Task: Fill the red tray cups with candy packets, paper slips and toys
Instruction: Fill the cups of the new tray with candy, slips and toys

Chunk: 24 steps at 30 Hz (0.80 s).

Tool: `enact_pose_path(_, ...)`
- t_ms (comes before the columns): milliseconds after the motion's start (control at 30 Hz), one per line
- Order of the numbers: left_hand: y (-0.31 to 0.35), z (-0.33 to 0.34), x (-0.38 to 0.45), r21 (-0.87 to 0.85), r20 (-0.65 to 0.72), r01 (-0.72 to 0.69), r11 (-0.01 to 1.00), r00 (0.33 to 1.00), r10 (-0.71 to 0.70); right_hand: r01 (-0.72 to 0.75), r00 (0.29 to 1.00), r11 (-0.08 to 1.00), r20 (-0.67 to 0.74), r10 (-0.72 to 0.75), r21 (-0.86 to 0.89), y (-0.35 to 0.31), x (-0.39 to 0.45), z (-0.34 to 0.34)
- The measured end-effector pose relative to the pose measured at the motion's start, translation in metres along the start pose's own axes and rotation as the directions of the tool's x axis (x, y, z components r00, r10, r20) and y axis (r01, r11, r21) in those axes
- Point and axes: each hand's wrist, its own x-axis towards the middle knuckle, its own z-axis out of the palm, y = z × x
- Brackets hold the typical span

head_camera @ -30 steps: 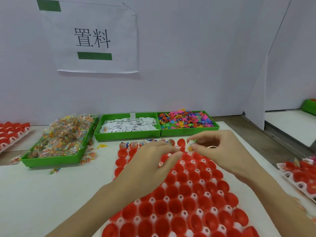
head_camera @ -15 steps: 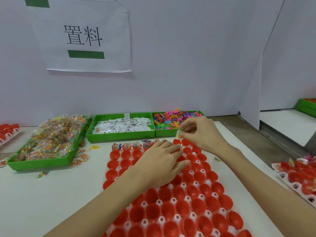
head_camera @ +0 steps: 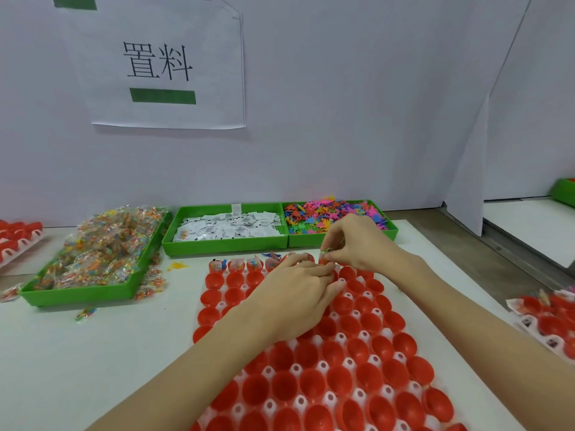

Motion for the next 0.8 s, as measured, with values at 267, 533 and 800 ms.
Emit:
enact_pose_path(267,-0.005,-0.005,0.001,-0.029,0.05,-0.035,0.999,0.998,0.037,-0.09,0.969,0.987,0.219,0.118,-0.13,-0.014,0.022,-0.011)
enact_pose_path(533,-0.004,-0.006,0.002,-0.078,0.079,-0.007,0.997,0.997,0.013,-0.063,0.919,0.967,0.365,0.153,-0.247,-0.024,0.034,-0.022)
enact_pose_path(800,-0.004,-0.003,0.001,-0.073,0.072,0.004,0.997,0.997,0.002,0.012,0.878,0.988,0.475,0.062,-0.152,-0.013,0.04,-0.038)
